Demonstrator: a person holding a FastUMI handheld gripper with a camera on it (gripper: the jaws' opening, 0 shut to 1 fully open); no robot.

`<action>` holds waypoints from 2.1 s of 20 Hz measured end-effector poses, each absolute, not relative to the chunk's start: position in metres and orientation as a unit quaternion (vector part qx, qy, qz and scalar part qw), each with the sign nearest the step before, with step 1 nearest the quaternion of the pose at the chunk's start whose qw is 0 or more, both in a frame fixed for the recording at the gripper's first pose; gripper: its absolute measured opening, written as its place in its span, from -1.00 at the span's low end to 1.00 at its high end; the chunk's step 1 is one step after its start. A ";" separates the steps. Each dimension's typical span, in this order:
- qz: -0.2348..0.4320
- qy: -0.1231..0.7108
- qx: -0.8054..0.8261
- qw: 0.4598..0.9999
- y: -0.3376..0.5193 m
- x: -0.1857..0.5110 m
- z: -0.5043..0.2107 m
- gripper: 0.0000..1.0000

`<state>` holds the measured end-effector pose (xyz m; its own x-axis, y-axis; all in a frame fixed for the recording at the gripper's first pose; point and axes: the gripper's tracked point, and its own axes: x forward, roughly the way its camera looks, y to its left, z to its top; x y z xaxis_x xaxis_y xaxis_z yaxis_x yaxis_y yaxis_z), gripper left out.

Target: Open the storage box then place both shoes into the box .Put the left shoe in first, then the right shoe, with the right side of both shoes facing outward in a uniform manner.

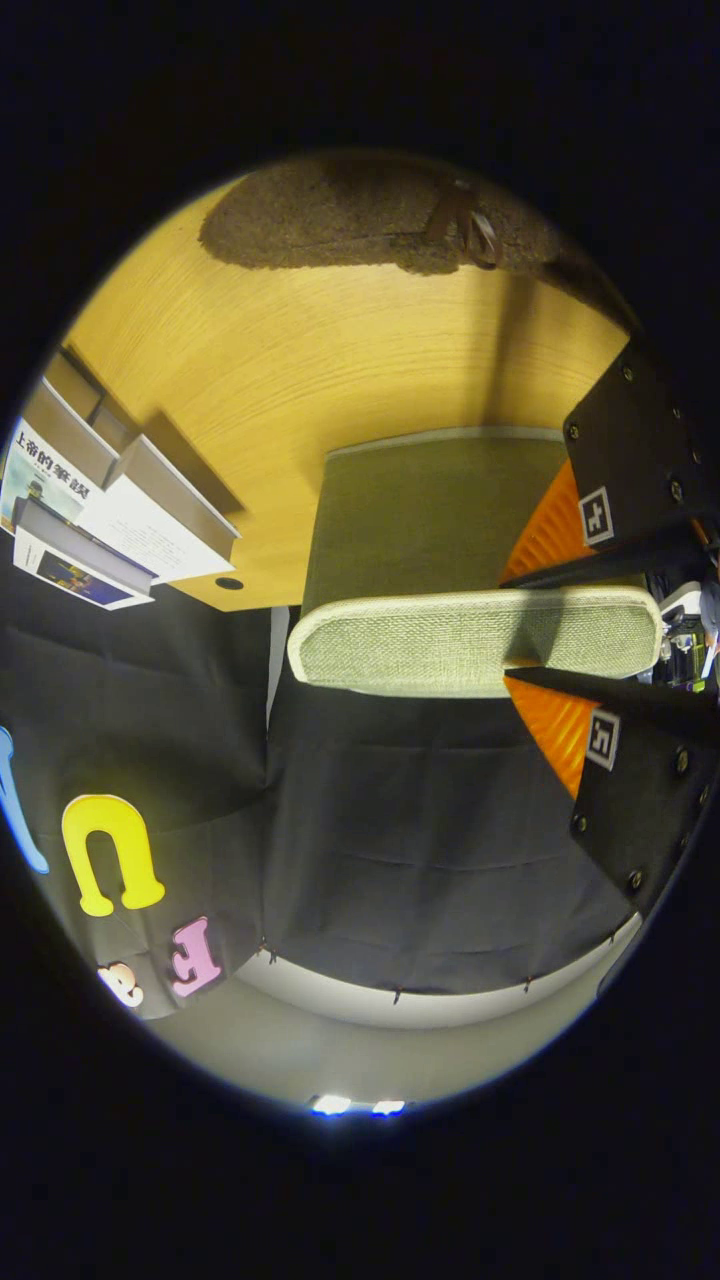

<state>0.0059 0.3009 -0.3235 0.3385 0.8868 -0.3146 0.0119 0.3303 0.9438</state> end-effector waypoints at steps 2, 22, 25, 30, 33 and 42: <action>0.328 0.481 0.481 0.656 0.294 0.006 -0.314 -0.67; 0.473 0.422 0.369 0.679 0.404 0.022 -0.173 -0.67; 0.491 0.421 0.350 0.678 0.436 0.021 -0.162 -0.67; 0.514 0.422 0.322 0.674 0.500 0.021 -0.158 -0.67; 0.520 0.431 0.306 0.671 0.536 0.015 -0.166 -0.66; 0.493 0.453 0.296 0.681 0.564 0.013 -0.180 -0.53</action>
<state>0.0127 0.5641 -0.1804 0.1027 0.9401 -0.3250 -0.4031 0.3381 0.8504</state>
